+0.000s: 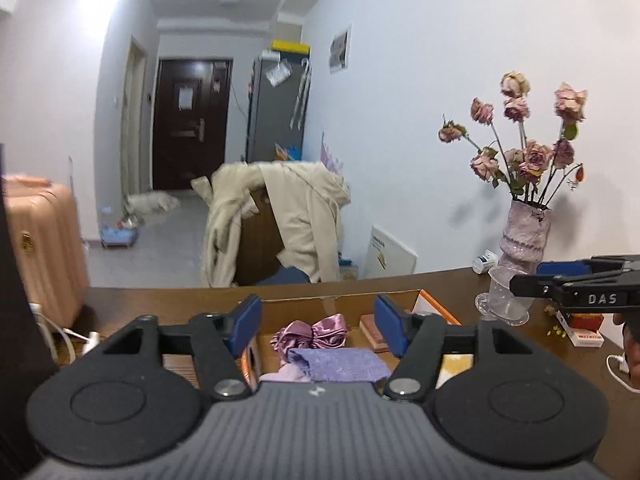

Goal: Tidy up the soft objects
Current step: 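Withdraw both tools toward the white sponge and white cloth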

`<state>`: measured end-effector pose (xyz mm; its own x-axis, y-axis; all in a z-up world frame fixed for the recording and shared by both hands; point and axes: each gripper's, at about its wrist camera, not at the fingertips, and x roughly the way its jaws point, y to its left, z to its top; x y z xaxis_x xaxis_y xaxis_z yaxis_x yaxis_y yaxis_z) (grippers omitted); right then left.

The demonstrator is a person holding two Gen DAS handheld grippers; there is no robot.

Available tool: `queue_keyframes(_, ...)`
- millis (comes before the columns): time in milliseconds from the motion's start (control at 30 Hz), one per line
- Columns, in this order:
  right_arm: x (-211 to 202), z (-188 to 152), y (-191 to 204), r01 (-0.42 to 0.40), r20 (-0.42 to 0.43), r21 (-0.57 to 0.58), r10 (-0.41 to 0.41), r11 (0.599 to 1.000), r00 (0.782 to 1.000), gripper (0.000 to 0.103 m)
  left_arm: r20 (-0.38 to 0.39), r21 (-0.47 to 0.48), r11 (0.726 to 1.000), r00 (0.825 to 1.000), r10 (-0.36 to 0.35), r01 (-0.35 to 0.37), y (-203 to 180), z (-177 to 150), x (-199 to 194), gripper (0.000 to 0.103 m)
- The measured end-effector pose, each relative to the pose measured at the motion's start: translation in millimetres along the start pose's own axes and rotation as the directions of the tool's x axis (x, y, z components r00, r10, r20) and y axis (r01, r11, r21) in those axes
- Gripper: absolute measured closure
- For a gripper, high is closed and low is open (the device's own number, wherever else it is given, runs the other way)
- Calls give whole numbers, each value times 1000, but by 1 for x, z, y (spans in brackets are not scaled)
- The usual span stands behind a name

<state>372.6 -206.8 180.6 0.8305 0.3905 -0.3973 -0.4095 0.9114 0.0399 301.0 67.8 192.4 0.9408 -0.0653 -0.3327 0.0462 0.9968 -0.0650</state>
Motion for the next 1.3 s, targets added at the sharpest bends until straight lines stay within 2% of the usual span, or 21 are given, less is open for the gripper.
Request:
queue_keyframes(33, -10, -6, 5, -2, 19, -5, 2, 1000, 1000, 33, 16, 4, 1000, 1000, 5, -5, -3, -6, -13, 30)
queue_keyframes(100, -28, -17, 15, -1, 46, -9, 2, 1000, 999, 31, 37, 22, 1000, 999, 21, -22, -11, -20, -35, 29)
queue_keyframes(200, -57, -43, 28, -1, 98, -9, 2, 1000, 995, 25, 87, 50, 998, 996, 29, -34, -23, -44, -71, 20)
queue_keyframes(333, -100, -81, 45, 6, 160, -10, -5, 1000, 987, 21, 126, 71, 997, 992, 17, -26, -35, -80, -112, 14)
queue_keyframes(467, -139, -128, 62, 23, 233, -21, -18, 1000, 972, 9, 151, 86, 996, 989, -11, -2, -45, -124, -146, 2)
queue_keyframes(533, -153, -152, 72, 41, 227, -40, -31, 998, 973, 9, 145, 95, 995, 988, -49, 35, -51, -147, -159, 1)
queue_keyframes(667, -170, -194, 82, 73, 198, -1, -71, 997, 978, 9, 142, 109, 994, 989, -43, 28, -60, -182, -177, 1)
queue_keyframes(767, -181, -225, 87, 101, 191, 50, -109, 994, 975, 9, 110, 107, 993, 992, -63, 51, -58, -199, -186, 1)
queue_keyframes(833, -179, -243, 89, 94, 136, 50, -100, 994, 986, 9, 89, 103, 993, 994, -61, 52, -57, -207, -185, 1)
queue_keyframes(967, -170, -259, 93, 84, 71, 57, -88, 995, 994, 11, 71, 91, 995, 996, -50, 43, -52, -209, -177, 1)
queue_keyframes(1100, -165, -256, 92, 74, 82, 69, -79, 995, 993, 12, 43, 71, 997, 998, -38, 35, -48, -208, -160, 2)
queue_keyframes(1133, -162, -254, 93, 66, 76, 66, -71, 996, 995, 19, 33, 69, 997, 999, -36, 34, -47, -208, -155, 2)
queue_keyframes(1200, -152, -246, 91, 15, 37, 59, -17, 998, 999, 41, 6, 65, 997, 999, -32, 32, -44, -205, -143, 8)
queue_keyframes(1233, -145, -243, 93, -24, 11, 60, 23, 998, 1000, 45, -11, 62, 998, 999, -33, 33, -42, -202, -137, 17)
queue_keyframes(1267, -140, -240, 95, -49, -4, 57, 50, 997, 999, 52, -27, 61, 997, 999, -40, 41, -41, -198, -130, 31)
queue_keyframes(1300, -130, -237, 97, -74, -22, 51, 76, 996, 997, 57, -44, 69, 996, 998, -50, 53, -40, -192, -119, 37)
